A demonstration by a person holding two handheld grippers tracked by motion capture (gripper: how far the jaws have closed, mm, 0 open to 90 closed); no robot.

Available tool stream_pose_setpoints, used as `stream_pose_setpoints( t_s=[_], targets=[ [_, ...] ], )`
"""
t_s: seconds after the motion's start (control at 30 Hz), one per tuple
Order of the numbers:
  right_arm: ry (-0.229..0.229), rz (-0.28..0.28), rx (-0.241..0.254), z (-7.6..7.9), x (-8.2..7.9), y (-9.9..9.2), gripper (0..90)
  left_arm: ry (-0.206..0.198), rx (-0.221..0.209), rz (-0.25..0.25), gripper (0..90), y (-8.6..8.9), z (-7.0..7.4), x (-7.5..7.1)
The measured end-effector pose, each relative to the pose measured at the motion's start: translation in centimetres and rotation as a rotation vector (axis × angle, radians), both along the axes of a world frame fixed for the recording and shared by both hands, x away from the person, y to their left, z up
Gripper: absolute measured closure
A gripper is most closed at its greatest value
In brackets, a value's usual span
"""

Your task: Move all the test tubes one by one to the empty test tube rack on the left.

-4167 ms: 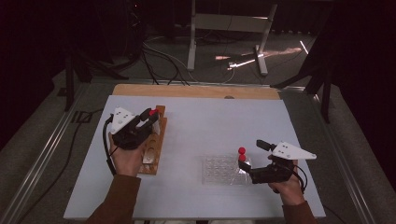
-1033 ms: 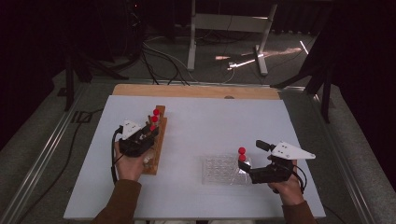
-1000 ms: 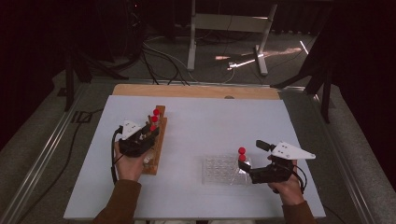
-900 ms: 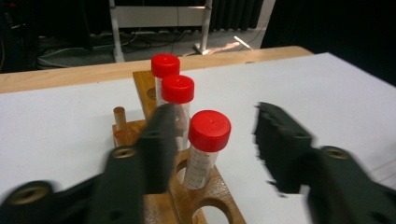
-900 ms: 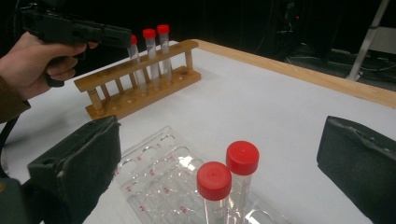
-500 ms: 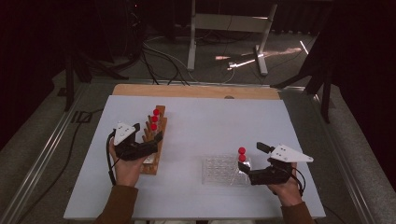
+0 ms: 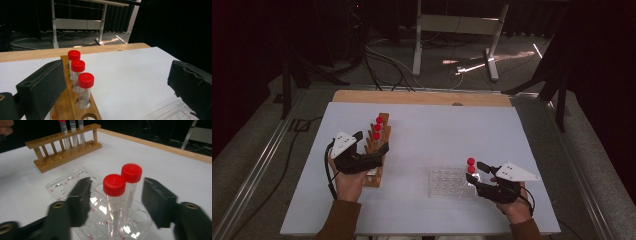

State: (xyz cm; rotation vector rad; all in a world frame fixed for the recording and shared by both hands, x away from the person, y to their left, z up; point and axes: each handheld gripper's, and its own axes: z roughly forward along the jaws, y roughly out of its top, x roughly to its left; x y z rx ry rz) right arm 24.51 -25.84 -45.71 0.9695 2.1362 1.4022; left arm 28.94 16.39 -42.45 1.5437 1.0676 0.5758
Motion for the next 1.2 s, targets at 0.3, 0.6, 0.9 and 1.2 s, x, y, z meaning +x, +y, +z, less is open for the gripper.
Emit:
stream_pose_setpoints(
  t_s=[0.3,0.6,0.9,1.2],
  targets=[
    [0.035,0.025,-0.036,-1.2,0.4,0.4,68.5,0.007,0.001,-0.008,2.1,-0.2,-0.2,-0.1],
    [0.039,0.028,-0.043,-1.7,0.6,0.3,74.2,-0.004,-0.008,-0.025,2.3,-0.5,0.1,-0.3],
    [0.015,0.028,-0.02,-1.1,0.4,0.1,74.5,-0.01,-0.011,-0.038,2.3,-0.6,0.3,-0.4],
    [-0.013,0.033,0.015,0.2,0.2,-0.3,74.6,-0.013,-0.01,-0.059,3.8,-0.9,0.5,-0.6]
  ],
)
